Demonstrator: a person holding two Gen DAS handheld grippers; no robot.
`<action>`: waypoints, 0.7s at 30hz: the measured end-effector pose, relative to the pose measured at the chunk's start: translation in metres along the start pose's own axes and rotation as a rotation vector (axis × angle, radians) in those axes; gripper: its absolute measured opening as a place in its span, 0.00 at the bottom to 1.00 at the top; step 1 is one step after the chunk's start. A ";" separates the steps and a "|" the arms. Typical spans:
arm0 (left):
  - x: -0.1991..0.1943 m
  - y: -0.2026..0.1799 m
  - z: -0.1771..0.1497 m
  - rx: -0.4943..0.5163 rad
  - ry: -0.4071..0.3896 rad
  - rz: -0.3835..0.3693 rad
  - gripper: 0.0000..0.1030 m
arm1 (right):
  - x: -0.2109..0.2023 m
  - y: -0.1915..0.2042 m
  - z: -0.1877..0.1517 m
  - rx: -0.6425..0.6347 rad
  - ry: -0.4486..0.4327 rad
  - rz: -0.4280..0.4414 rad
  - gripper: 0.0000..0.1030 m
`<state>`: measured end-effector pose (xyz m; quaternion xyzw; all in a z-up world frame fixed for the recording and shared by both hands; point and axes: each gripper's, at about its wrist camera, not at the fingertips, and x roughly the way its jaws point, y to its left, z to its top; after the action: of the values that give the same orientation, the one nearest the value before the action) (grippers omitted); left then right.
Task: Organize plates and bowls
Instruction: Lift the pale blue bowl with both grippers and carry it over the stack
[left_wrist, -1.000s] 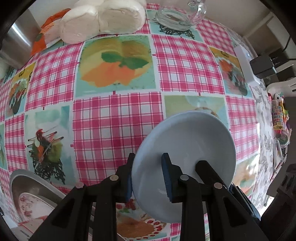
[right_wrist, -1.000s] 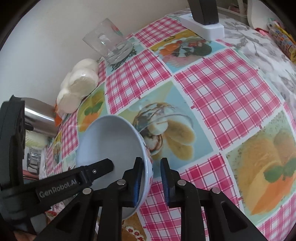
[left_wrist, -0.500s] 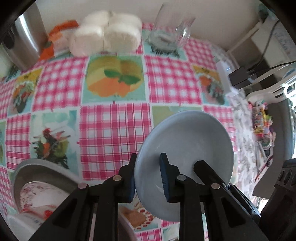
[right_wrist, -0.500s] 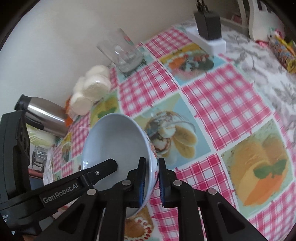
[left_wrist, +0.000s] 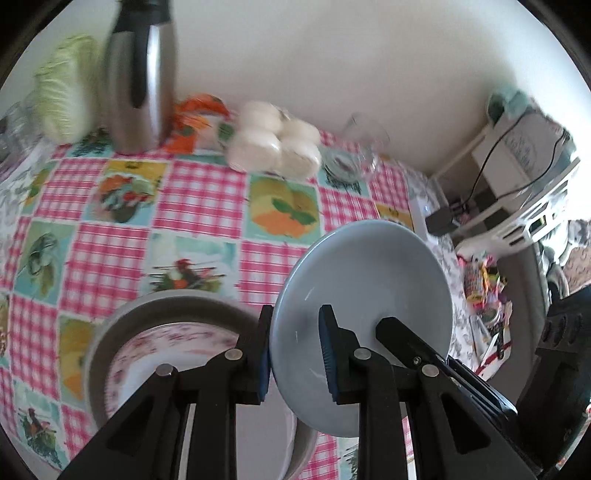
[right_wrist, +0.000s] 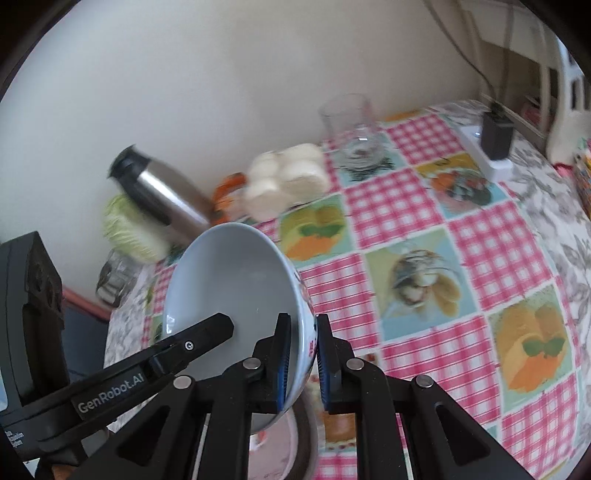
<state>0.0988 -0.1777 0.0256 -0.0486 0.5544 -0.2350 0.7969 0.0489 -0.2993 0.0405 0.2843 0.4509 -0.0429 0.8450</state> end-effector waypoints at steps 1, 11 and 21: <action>-0.009 0.006 -0.004 -0.005 -0.016 0.000 0.24 | -0.001 0.007 -0.002 -0.008 0.004 0.010 0.14; -0.054 0.058 -0.031 -0.075 -0.127 -0.026 0.24 | -0.003 0.071 -0.035 -0.124 0.023 0.048 0.14; -0.057 0.083 -0.057 -0.119 -0.127 -0.090 0.24 | 0.002 0.090 -0.053 -0.195 0.050 0.017 0.17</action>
<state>0.0581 -0.0694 0.0252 -0.1357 0.5132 -0.2336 0.8146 0.0411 -0.1965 0.0556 0.2055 0.4714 0.0154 0.8575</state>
